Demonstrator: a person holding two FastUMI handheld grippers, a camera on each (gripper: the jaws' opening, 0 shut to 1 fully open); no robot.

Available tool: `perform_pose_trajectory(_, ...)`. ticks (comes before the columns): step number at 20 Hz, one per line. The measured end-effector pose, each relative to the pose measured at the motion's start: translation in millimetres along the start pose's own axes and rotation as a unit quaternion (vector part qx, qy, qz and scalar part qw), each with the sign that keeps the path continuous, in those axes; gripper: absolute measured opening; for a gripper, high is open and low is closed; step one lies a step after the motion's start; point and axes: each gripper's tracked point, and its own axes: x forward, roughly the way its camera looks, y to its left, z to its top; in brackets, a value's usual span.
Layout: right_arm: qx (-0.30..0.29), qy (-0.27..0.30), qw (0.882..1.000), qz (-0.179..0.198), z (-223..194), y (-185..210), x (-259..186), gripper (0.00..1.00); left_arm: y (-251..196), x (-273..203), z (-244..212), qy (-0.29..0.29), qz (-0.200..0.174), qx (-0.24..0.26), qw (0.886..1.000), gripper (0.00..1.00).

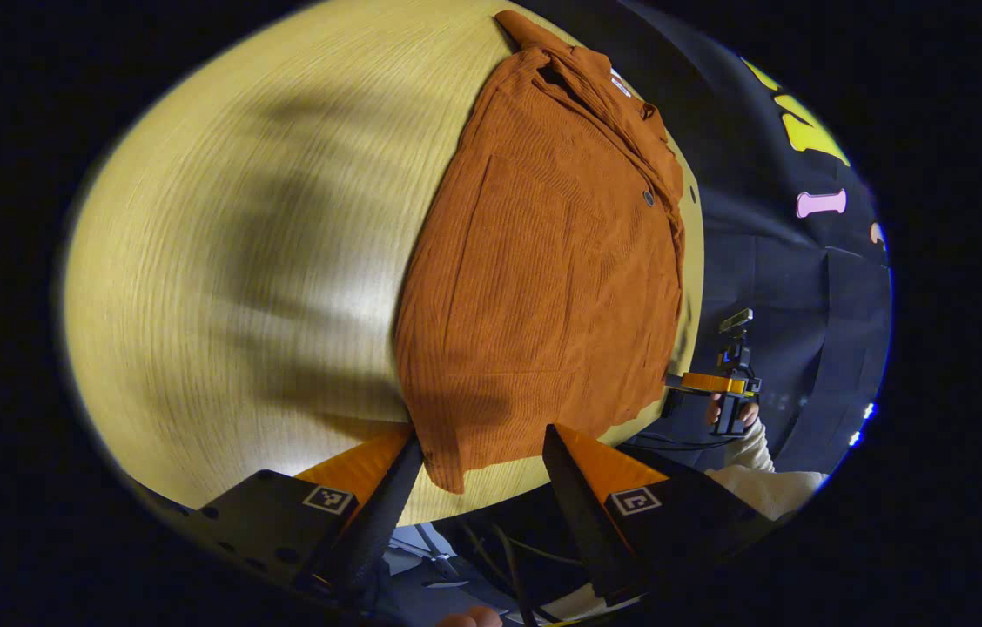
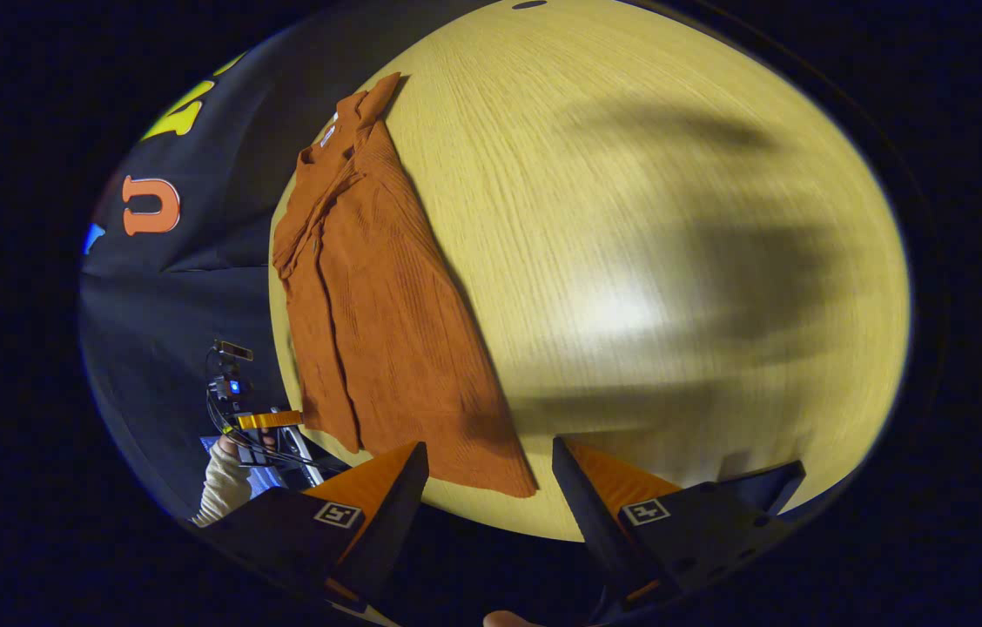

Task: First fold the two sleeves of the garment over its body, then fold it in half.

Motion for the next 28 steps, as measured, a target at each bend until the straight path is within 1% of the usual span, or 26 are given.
perform_pose_trajectory(1,-0.002,0.002,1.0,0.004,-1.9,4.8,3.9,0.92,-5.4,-16.0,25.7,0.002,-0.001,0.0,1.0,0.91)
perform_pose_trajectory(2,-0.005,0.008,1.0,0.007,-5.2,10.0,8.4,0.92,-7.0,-19.7,31.1,0.002,0.001,0.001,1.0,0.9)
perform_pose_trajectory(4,-0.02,0.02,1.0,0.007,-11.1,19.4,15.4,0.9,2.8,-18.5,32.0,0.006,0.027,0.024,0.999,0.89)
perform_pose_trajectory(5,-0.026,0.029,0.999,0.008,-13.8,24.1,18.8,0.9,9.3,-19.9,29.9,0.01,0.037,0.039,0.999,0.76)
perform_pose_trajectory(6,-0.031,0.035,0.999,0.002,-15.4,25.6,24.2,0.88,11.2,-21.7,30.3,0.011,0.042,0.047,0.998,0.76)
perform_pose_trajectory(7,-0.035,0.039,0.999,-0.005,-16.9,26.2,30.4,0.88,11.8,-21.3,29.5,0.012,0.048,0.053,0.997,0.65)
perform_pose_trajectory(8,-0.036,0.041,0.998,-0.012,-18.3,26.4,36.5,0.71,9.6,-19.5,30.0,0.013,0.053,0.059,0.997,0.65)
perform_pose_trajectory(10,-0.027,0.046,0.999,0.005,-22.2,35.2,43.2,0.54,12.5,-12.2,32.6,0.015,0.072,0.069,0.995,0.61)
perform_pose_trajectory(11,-0.022,0.048,0.999,0.01,-25.2,38.1,47.1,0.46,9.7,-10.6,33.6,0.014,0.072,0.064,0.995,0.51)
perform_pose_trajectory(12,-0.02,0.051,0.998,0.013,-25.7,41.3,47.9,0.43,7.3,-10.4,34.9,0.011,0.067,0.052,0.996,0.39)
perform_pose_trajectory(13,-0.023,0.053,0.998,0.016,-27.6,42.1,48.9,0.43,7.8,-9.1,35.8,0.007,0.064,0.043,0.997,0.32)
perform_pose_trajectory(14,-0.033,0.055,0.998,0.005,-29.2,38.0,50.0,0.44,8.8,-9.0,36.6,0.002,0.062,0.037,0.997,0.3)
perform_pose_trajectory(15,-0.052,0.059,0.997,-0.002,-29.9,34.2,50.5,0.44,10.3,-8.0,36.2,-0.002,0.062,0.034,0.998,0.22)
perform_pose_trajectory(16,-0.059,0.059,0.997,0.001,-30.0,33.0,52.4,0.19,9.4,-7.8,39.3,-0.01,0.057,0.027,0.998,0.18)
perform_pose_trajectory(17,-0.055,0.06,0.997,0.002,-29.1,34.0,52.7,0.12,8.5,-4.5,39.2,-0.017,0.05,0.021,0.998,0.13)
perform_pose_trajectory(19,-0.052,0.06,0.997,0.004,-29.1,34.7,52.9,0.12,8.5,-4.4,38.2,-0.031,0.04,0.015,0.999,0.1)
perform_pose_trajectory(20,-0.058,0.058,0.997,0.002,-29.8,34.3,54.0,0.12,9.6,-4.4,36.4,-0.035,0.041,0.015,0.998,0.1)
perform_pose_trajectory(21,-0.066,0.056,0.996,-0.006,-30.0,32.4,58.4,0.12,10.8,-3.4,35.0,-0.037,0.044,0.016,0.998,0.07)
perform_pose_trajectory(22,-0.069,0.057,0.996,-0.01,-27.6,33.2,56.0,0.08,10.8,-3.0,35.2,-0.04,0.051,0.015,0.998,0.06)
perform_pose_trajectory(24,-0.075,0.058,0.995,-0.015,-28.1,32.8,56.6,0.07,12.3,-3.2,35.9,-0.047,0.071,0.01,0.996,0.04)
perform_pose_trajectory(25,-0.078,0.058,0.995,-0.018,-22.2,35.2,49.5,0.08,13.0,-2.1,34.2,-0.051,0.083,0.008,0.995,0.04)
perform_pose_trajectory(26,-0.082,0.057,0.995,-0.029,-25.4,32.8,56.1,0.02,14.4,-2.0,32.4,-0.054,0.096,0.012,0.994,0.03)
perform_pose_trajectory(27,-0.091,0.056,0.993,-0.044,-26.7,29.3,57.9,0.02,15.2,-1.6,28.2,-0.055,0.102,0.022,0.993,0.03)
perform_pose_trajectory(28,-0.099,0.051,0.993,-0.05,-25.7,29.1,57.7,0.02,11.5,-3.2,26.0,-0.056,0.095,0.036,0.993,0.03)
